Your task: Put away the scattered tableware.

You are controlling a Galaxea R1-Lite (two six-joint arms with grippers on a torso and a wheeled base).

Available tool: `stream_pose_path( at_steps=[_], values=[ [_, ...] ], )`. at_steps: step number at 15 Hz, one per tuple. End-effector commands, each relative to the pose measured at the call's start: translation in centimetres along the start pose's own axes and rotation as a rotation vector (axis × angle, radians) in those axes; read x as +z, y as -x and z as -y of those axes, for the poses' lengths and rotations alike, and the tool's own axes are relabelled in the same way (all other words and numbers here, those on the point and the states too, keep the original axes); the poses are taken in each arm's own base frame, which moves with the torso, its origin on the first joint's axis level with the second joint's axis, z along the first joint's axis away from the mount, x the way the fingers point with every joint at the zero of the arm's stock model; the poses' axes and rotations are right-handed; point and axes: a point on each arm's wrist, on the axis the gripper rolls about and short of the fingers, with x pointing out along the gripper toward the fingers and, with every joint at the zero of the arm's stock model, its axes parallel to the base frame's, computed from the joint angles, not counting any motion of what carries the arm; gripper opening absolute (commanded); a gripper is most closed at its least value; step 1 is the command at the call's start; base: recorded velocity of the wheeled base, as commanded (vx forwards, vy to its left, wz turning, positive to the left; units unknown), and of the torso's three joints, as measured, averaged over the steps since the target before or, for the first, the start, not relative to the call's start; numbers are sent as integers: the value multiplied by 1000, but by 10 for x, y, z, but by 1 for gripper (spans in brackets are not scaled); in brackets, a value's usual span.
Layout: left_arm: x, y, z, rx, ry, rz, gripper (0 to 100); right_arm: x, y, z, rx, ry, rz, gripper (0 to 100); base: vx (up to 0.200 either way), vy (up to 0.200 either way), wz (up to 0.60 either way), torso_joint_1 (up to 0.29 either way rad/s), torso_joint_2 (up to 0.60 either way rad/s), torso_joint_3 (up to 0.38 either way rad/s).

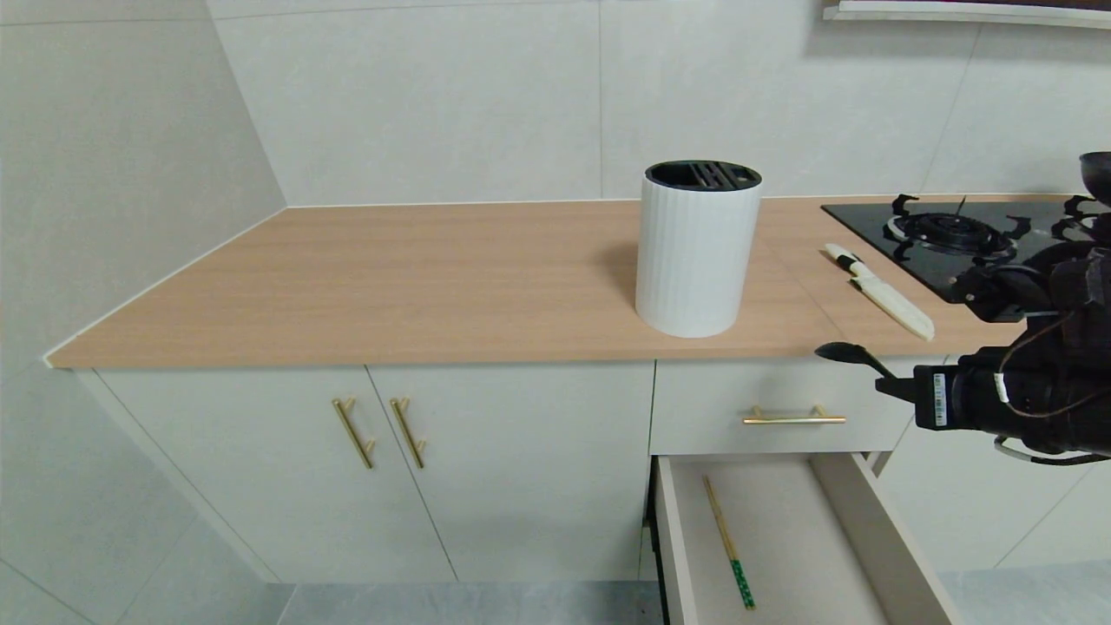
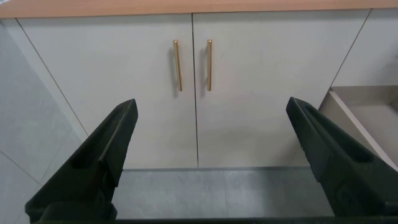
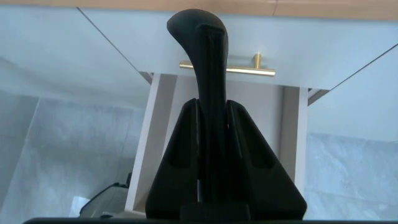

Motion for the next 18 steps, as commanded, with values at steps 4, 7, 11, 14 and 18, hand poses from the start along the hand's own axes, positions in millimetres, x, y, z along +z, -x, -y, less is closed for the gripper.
stream_pose_path(
  at_steps=[4, 7, 11, 14, 18],
  values=[
    [0, 0, 0, 0, 0, 0, 100, -5, -6, -2, 8, 5, -28, 0, 0, 0, 0, 0, 0, 0],
    [0, 0, 0, 0, 0, 0, 100, -8, -12, -2, 5, 4, -50, 0, 0, 0, 0, -71, 168, 104],
    [0, 0, 0, 0, 0, 0, 100, -10, -16, -1, 2, 4, -63, 0, 0, 0, 0, -182, 445, 261],
    [0, 0, 0, 0, 0, 0, 100, -12, -23, 0, -2, 2, -81, 0, 0, 0, 0, -188, 471, 282],
    [0, 0, 0, 0, 0, 0, 100, -15, -32, 1, -9, 0, -97, 0, 0, 0, 0, -172, 466, 295]
  ],
)
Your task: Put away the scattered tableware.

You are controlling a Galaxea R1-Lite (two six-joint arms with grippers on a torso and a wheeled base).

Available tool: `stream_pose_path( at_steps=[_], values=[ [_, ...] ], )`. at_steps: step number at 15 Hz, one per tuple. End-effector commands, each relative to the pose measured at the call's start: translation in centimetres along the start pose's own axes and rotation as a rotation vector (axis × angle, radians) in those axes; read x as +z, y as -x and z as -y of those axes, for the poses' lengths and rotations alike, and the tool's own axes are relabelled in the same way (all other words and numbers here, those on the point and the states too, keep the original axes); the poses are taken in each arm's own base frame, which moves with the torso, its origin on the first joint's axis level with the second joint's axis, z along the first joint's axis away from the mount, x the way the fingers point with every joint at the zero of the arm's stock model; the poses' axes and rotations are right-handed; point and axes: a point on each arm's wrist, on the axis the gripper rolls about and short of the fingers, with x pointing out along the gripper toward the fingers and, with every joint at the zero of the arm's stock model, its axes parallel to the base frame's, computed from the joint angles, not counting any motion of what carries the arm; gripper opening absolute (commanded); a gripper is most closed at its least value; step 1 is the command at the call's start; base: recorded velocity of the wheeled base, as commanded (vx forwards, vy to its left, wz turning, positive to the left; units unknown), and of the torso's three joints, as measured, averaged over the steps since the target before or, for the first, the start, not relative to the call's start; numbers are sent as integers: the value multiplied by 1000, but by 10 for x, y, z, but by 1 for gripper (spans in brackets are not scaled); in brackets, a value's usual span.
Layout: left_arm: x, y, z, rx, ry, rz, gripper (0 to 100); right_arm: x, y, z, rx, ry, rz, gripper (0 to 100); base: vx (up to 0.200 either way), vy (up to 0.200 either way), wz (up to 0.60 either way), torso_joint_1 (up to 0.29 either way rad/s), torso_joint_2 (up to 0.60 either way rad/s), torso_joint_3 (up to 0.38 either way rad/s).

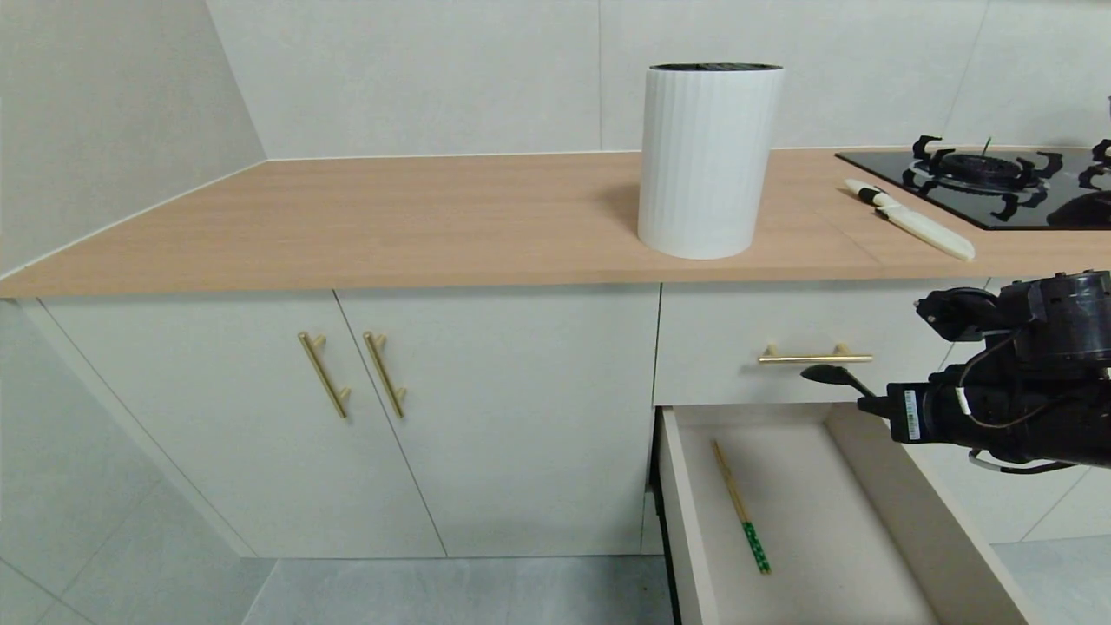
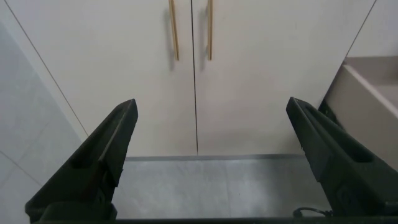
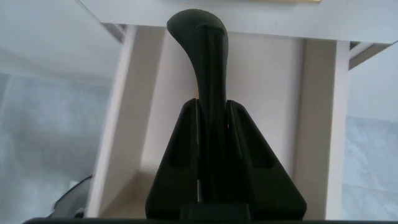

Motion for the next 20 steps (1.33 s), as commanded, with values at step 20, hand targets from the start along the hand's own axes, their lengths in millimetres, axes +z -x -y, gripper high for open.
stream_pose_path(
  at_steps=[20],
  values=[
    [0, 0, 0, -1, 0, 0, 100, -35, -87, 4, -138, 11, -170, 0, 0, 0, 0, -41, 141, 98]
  ],
)
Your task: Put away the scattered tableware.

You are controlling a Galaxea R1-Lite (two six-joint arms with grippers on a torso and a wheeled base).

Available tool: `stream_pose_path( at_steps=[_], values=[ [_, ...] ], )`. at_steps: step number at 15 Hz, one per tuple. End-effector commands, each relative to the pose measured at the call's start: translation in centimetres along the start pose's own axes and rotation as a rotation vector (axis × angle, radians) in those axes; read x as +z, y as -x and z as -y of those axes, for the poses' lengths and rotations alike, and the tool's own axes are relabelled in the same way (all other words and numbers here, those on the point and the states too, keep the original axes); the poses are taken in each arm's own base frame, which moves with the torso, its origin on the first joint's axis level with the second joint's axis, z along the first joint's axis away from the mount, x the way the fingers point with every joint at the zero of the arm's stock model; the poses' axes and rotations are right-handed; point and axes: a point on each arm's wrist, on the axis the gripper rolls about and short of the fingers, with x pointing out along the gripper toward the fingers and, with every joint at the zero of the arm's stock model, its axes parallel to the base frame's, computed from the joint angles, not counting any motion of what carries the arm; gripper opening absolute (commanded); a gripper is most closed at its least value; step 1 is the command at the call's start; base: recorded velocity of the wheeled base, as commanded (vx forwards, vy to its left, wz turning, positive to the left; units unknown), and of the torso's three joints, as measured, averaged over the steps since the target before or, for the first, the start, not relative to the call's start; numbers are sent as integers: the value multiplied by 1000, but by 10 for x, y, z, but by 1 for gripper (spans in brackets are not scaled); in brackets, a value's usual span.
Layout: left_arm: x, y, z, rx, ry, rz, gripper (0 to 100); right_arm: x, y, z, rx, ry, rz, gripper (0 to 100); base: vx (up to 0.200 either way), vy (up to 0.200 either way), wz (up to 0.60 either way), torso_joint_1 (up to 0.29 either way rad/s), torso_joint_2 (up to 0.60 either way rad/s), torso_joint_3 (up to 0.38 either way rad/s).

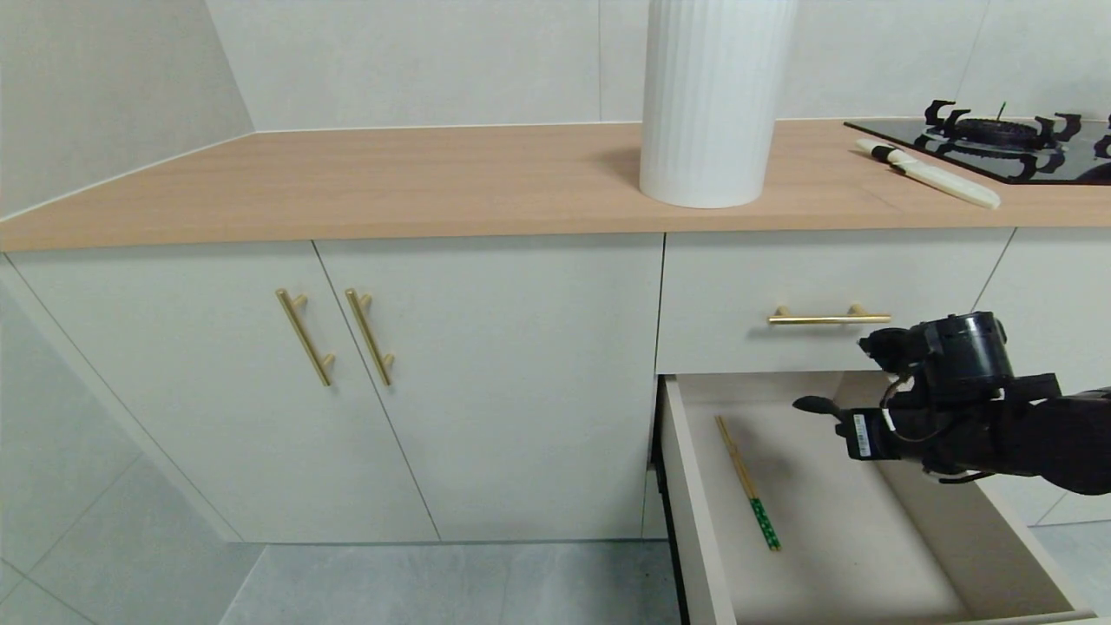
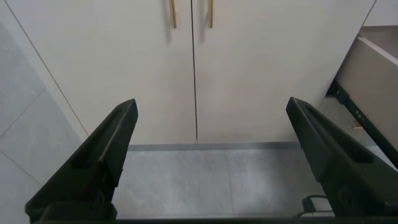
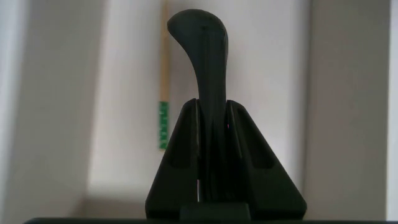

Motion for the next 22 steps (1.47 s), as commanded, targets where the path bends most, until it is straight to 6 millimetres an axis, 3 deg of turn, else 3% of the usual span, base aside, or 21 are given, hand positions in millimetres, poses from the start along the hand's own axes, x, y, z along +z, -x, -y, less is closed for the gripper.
stream_pose_path(
  at_steps=[1, 11, 14, 22],
  values=[
    [0, 0, 0, 1, 0, 0, 100, -11, -24, -4, -12, 9, -66, 0, 0, 0, 0, 0, 0, 0],
    [0, 0, 0, -1, 0, 0, 100, -62, -112, -15, -123, 39, -96, 0, 0, 0, 0, 0, 0, 0],
    [0, 0, 0, -1, 0, 0, 100, -68, -121, -15, -134, 41, -105, 0, 0, 0, 0, 0, 0, 0],
    [0, 0, 0, 1, 0, 0, 100, -71, -123, -14, -136, 41, -113, 0, 0, 0, 0, 0, 0, 0]
  ],
)
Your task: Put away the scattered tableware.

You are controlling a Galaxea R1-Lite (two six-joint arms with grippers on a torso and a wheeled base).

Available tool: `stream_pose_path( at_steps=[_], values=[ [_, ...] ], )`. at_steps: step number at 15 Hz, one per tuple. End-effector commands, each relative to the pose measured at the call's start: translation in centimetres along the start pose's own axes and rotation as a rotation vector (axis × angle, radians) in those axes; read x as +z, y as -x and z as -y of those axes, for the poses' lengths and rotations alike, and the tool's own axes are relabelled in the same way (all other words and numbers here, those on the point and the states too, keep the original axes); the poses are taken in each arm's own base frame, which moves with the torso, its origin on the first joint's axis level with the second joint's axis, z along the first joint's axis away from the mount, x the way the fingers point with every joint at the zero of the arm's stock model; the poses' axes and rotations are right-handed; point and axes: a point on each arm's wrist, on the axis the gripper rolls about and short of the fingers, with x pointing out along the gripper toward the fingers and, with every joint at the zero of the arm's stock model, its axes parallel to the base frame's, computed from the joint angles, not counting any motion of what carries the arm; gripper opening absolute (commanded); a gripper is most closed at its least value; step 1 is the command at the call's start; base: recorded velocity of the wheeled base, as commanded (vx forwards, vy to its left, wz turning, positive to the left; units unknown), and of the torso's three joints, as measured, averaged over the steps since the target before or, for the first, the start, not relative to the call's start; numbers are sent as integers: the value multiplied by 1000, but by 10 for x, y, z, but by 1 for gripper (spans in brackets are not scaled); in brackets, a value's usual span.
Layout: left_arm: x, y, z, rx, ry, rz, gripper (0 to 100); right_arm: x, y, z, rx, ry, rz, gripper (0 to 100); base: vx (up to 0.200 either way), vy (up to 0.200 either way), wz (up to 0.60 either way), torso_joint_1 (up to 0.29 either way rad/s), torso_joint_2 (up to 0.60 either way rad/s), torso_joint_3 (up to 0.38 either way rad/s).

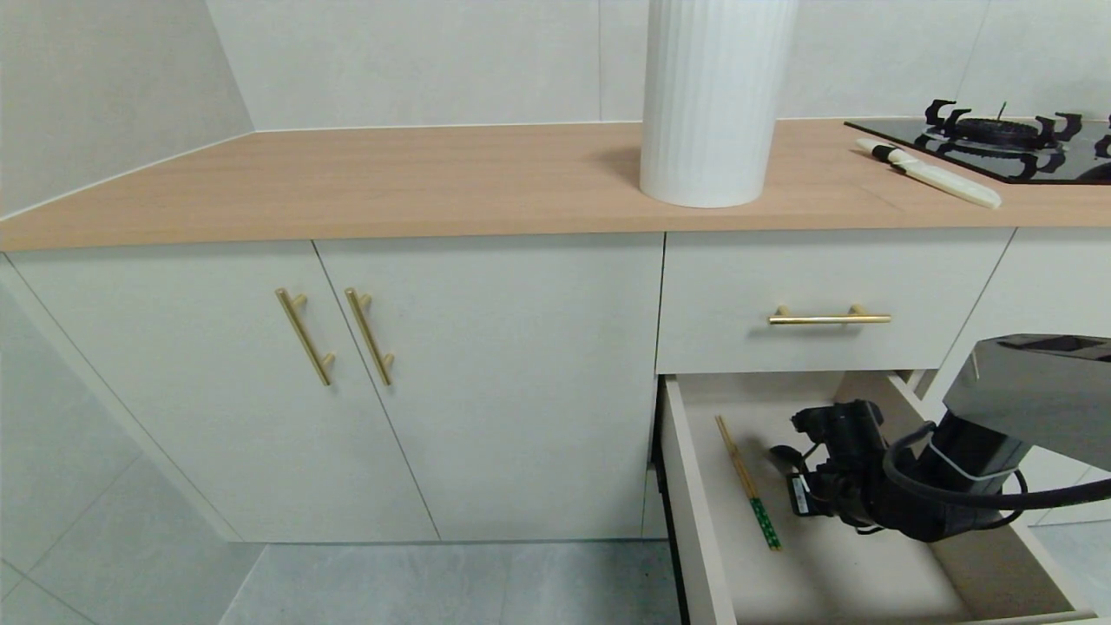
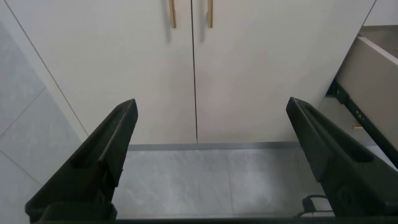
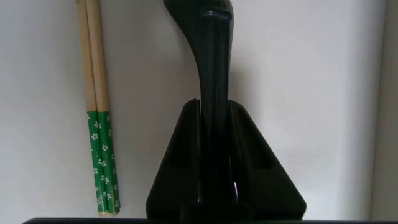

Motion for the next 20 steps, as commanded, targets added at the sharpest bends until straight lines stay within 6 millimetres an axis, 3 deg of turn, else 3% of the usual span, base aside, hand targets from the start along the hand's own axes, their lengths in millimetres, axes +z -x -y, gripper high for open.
stream_pose_path(
  at_steps=[1, 2, 3, 11, 16, 17, 18, 20],
  values=[
    [0, 0, 0, 1, 0, 0, 100, 0, 0, 0, 0, 1, -2, 0, 0, 0, 0, 0, 0, 0],
    [0, 0, 0, 1, 0, 0, 100, -1, 0, 0, 0, 1, -3, 0, 0, 0, 0, 0, 0, 0],
    [0, 0, 0, 1, 0, 0, 100, -1, 0, 0, 0, 3, -3, 100, 0, 0, 0, 0, 0, 0],
    [0, 0, 0, 1, 0, 0, 100, 2, 5, 1, 1, 3, 3, 100, 0, 0, 0, 0, 0, 0],
    [0, 0, 0, 1, 0, 0, 100, 24, 50, 10, 7, -1, 19, 100, 0, 0, 0, 0, 0, 0],
    [0, 0, 0, 1, 0, 0, 100, 24, 50, 10, 7, -1, 19, 100, 0, 0, 0, 0, 0, 0],
    [0, 0, 0, 1, 0, 0, 100, 30, 73, 11, 21, 12, -3, 100, 0, 0, 0, 0, 0, 0],
    [0, 0, 0, 1, 0, 0, 100, 36, 100, 12, 60, 24, -27, 100, 0, 0, 0, 0, 0, 0]
  ],
)
